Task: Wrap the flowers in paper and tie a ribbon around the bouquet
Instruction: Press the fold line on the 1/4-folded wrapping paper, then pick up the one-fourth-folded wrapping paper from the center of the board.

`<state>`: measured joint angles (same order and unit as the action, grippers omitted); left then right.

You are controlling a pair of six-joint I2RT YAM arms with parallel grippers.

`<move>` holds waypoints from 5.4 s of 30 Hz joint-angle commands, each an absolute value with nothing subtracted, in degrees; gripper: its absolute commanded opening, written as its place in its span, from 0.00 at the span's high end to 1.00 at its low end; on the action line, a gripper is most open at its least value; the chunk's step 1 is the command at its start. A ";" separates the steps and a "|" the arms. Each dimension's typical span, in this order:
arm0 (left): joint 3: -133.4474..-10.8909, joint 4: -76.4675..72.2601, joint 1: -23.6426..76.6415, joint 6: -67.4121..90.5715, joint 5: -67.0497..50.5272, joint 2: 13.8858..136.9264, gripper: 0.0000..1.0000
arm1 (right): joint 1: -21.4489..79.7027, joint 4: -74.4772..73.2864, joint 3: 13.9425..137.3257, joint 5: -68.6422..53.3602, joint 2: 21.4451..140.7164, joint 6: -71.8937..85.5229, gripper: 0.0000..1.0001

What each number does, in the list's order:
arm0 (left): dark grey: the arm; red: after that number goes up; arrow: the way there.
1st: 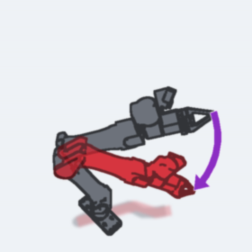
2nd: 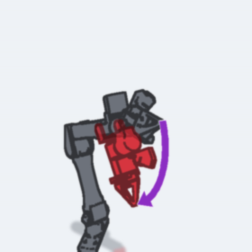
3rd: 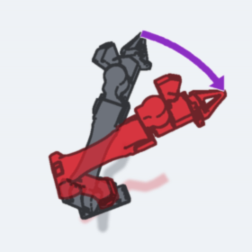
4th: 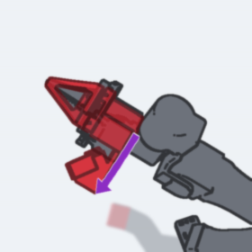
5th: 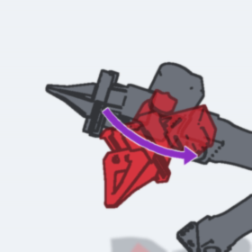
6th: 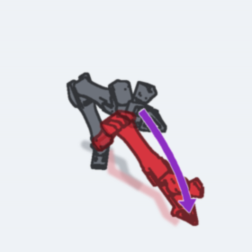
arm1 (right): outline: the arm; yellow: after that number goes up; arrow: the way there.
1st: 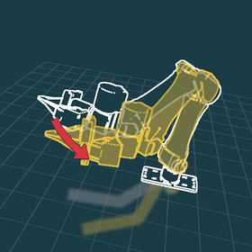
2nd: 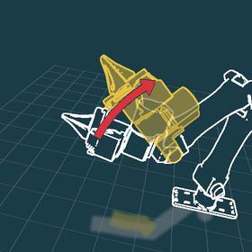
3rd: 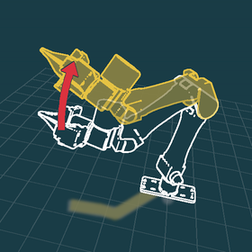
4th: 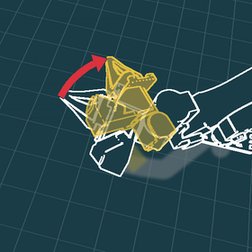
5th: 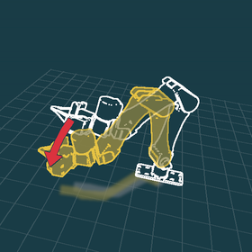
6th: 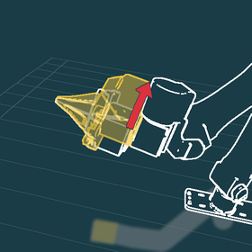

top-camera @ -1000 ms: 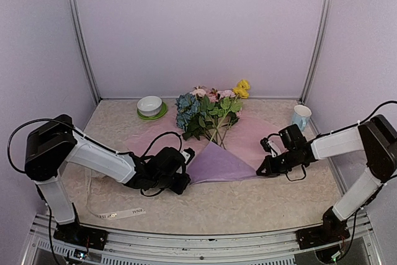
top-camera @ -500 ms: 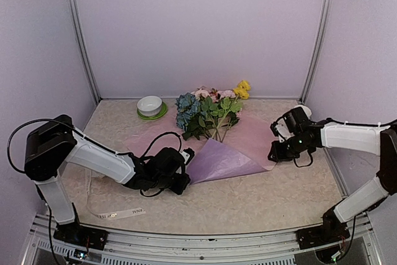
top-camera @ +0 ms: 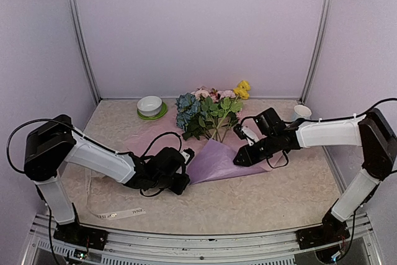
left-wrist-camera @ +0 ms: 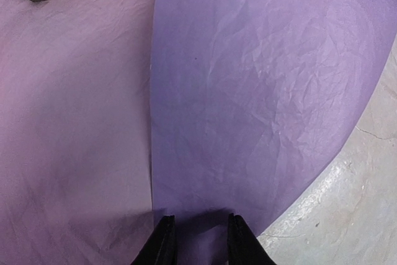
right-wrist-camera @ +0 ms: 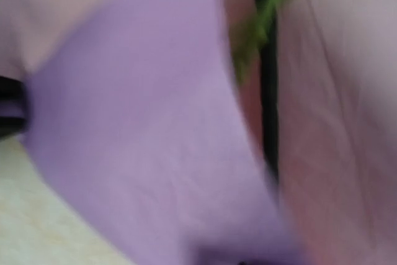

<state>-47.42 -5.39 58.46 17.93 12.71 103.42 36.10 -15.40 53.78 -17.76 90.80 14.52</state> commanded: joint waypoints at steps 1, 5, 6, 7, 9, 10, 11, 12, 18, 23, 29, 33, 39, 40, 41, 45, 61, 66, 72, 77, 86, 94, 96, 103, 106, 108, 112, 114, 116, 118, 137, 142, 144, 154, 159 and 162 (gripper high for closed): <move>-47.51 4.20 58.01 17.66 14.46 102.88 0.71 | 35.95 -13.17 50.92 -20.22 96.79 16.46 0.75; -51.91 4.52 58.98 15.84 17.27 101.15 0.67 | 35.95 -11.94 49.07 -18.91 99.29 18.24 0.76; -54.22 4.37 59.63 15.03 18.43 100.73 0.65 | 35.95 -11.62 48.81 -18.88 99.60 18.43 0.76; -56.02 4.06 60.39 14.13 19.12 100.50 0.64 | 35.95 -11.44 48.65 -18.84 99.87 18.78 0.76; -59.93 2.89 62.05 12.47 19.17 100.57 0.62 | 35.95 -11.57 48.61 -18.76 100.18 19.03 0.76; -61.61 2.00 62.85 11.40 19.06 101.00 0.61 | 35.95 -11.66 48.64 -18.33 100.13 19.29 0.76; -63.19 0.84 63.40 10.23 18.79 101.66 0.59 | 35.99 -11.69 48.49 -17.96 99.92 19.59 0.76; -64.80 -0.05 63.74 9.37 18.14 102.74 0.59 | 35.95 -11.61 48.40 -17.60 99.71 20.03 0.76; -74.44 -0.13 64.92 7.19 13.10 115.27 0.62 | 35.88 -10.72 47.72 -18.02 97.75 22.30 0.76; -81.32 1.60 66.15 5.19 15.76 123.16 0.64 | 35.79 -9.14 46.79 -19.25 96.97 23.80 0.76; -85.95 5.26 66.62 4.35 19.64 128.87 0.64 | 35.77 -9.57 46.70 -19.31 96.13 24.17 0.76; -84.46 6.14 66.92 4.51 19.18 129.36 0.64 | 35.65 -12.19 47.66 -17.79 94.06 24.05 0.76; -81.84 5.30 66.81 4.77 17.87 128.64 0.65 | 29.90 -16.38 45.90 -13.38 84.02 26.66 0.65; -81.83 5.13 66.86 4.80 17.74 128.68 0.65 | 28.08 -16.88 44.82 -12.86 82.23 27.76 0.58; -81.87 4.96 66.88 4.85 17.45 128.83 0.65 | 26.14 -17.40 43.76 -12.15 80.71 28.25 0.51; -81.91 4.21 66.86 4.84 16.43 128.94 0.65 | 18.52 -18.66 39.75 -13.14 78.60 31.96 0.34; -80.60 3.69 66.14 5.03 16.63 127.63 0.64 | 14.10 -6.10 34.18 -24.45 87.67 40.07 0.48; -80.60 3.61 65.99 5.03 16.44 127.55 0.64 | 13.95 -0.54 32.67 -27.14 87.57 41.10 0.57; -80.47 3.59 65.92 4.93 16.44 127.55 0.64 | 13.89 5.57 31.68 -34.16 88.27 42.56 0.58; -80.34 3.27 65.79 5.05 16.31 127.61 0.64 | 14.08 10.19 28.76 -36.87 85.79 48.20 0.47; -80.00 2.74 65.29 5.14 15.76 127.79 0.64 | 16.80 6.19 24.95 -29.69 74.75 52.92 0.16; -77.88 0.21 64.62 4.90 16.03 127.36 0.64 | 19.26 4.68 24.70 -31.04 79.44 57.71 0.25; -77.78 0.00 64.45 5.21 16.25 127.67 0.64 | 19.74 4.31 24.45 -30.13 79.38 58.87 0.25; -75.77 -1.61 64.45 5.95 15.06 127.44 0.64 | 21.44 6.66 25.23 -30.28 84.81 63.21 0.26; -75.25 -2.59 64.55 5.58 14.66 127.52 0.64 | 23.84 4.38 28.08 -29.20 88.78 62.29 0.28; -75.15 -3.08 64.58 5.38 14.70 127.49 0.64 | 24.85 3.49 29.01 -28.06 90.79 62.21 0.35; -74.60 -4.26 64.51 5.15 14.66 127.05 0.64 | 24.96 1.23 29.77 -24.91 91.63 62.04 0.57; -74.03 -4.92 64.51 5.03 14.25 126.74 0.64 | 24.93 0.27 29.62 -22.05 90.77 62.01 0.67; -73.62 -5.33 64.43 4.81 13.85 126.72 0.64 | 24.92 -0.07 29.66 -20.33 90.36 61.83 0.74; -73.30 -5.52 64.35 4.67 13.63 126.75 0.64 | 24.96 -0.41 30.28 -19.42 90.68 61.03 0.77; -77.37 0.49 61.22 8.44 11.21 130.90 0.64 | 31.46 -18.17 45.49 -8.10 85.91 46.27 1.00; -76.85 -0.19 60.00 10.41 7.72 130.93 0.64 | 36.28 -21.38 52.00 -5.89 87.56 41.20 1.00; -76.66 -0.48 59.94 10.59 7.37 130.91 0.64 | 38.51 -21.36 54.44 -5.00 87.86 38.07 1.00; -71.91 -7.45 58.54 12.41 2.01 128.90 0.64 | 42.49 -10.73 59.48 -15.99 91.60 29.38 1.00; -69.00 -10.45 56.67 13.82 -0.84 127.77 0.63 | 42.89 -5.30 59.08 -22.16 93.43 27.08 1.00; -66.90 -13.21 55.53 13.88 -4.10 126.77 0.61 | 42.87 -3.90 58.60 -21.65 95.71 26.63 1.00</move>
